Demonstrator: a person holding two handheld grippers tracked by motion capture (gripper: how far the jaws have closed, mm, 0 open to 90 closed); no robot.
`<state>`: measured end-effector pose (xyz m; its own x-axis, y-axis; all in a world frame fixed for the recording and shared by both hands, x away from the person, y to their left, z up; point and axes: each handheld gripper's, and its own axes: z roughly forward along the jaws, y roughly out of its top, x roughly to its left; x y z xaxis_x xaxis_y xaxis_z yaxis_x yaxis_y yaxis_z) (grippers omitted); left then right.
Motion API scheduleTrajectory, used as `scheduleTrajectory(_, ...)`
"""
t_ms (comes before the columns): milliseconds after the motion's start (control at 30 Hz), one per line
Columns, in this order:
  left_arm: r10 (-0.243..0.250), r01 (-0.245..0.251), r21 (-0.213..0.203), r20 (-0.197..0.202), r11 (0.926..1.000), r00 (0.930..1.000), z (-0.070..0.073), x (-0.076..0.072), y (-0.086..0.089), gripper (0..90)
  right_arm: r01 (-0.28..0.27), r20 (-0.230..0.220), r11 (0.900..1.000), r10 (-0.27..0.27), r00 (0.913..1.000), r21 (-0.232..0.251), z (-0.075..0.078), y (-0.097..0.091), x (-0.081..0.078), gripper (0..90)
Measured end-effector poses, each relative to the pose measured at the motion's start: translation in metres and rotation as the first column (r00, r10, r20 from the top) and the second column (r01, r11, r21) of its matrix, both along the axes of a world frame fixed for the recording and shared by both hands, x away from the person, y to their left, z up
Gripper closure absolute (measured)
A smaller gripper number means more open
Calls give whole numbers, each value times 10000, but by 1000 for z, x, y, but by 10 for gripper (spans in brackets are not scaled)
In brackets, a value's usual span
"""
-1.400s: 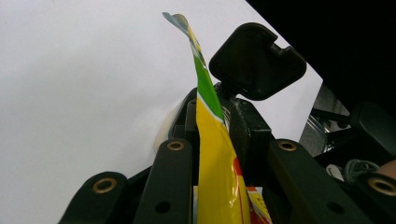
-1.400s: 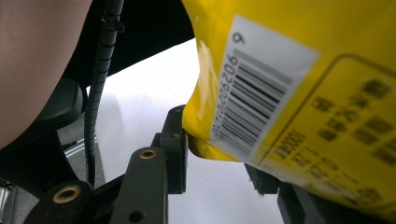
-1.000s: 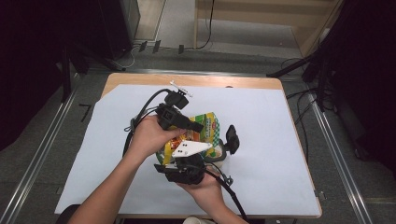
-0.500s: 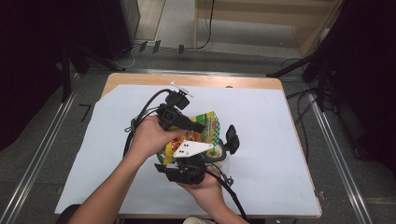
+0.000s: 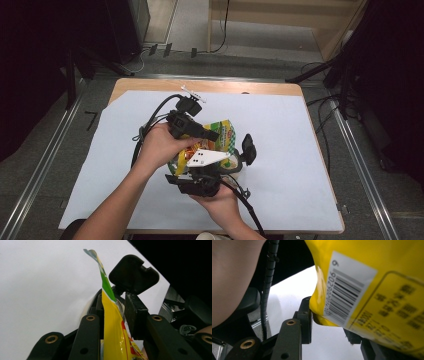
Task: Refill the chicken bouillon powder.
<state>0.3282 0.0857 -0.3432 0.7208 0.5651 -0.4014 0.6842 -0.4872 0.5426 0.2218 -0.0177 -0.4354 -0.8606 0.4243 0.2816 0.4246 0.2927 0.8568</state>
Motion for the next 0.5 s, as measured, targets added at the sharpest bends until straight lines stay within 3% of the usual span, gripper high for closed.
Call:
scheduleTrajectory(100,35,-35,-20,-56,10000,10000,-3,1,-1,749,-3,-94,9999,2,10000,-102,-2,-1,2,647)
scheduleTrajectory(300,-10,11,-74,112,10000,9999,1,-1,-2,747,43,-89,9999,-41,10000,150,1,-2,0,646)
scheduleTrajectory(500,12,-12,-37,-33,10000,10000,-3,1,-2,754,50,-159,10000,-51,9999,-61,-2,-3,2,646)
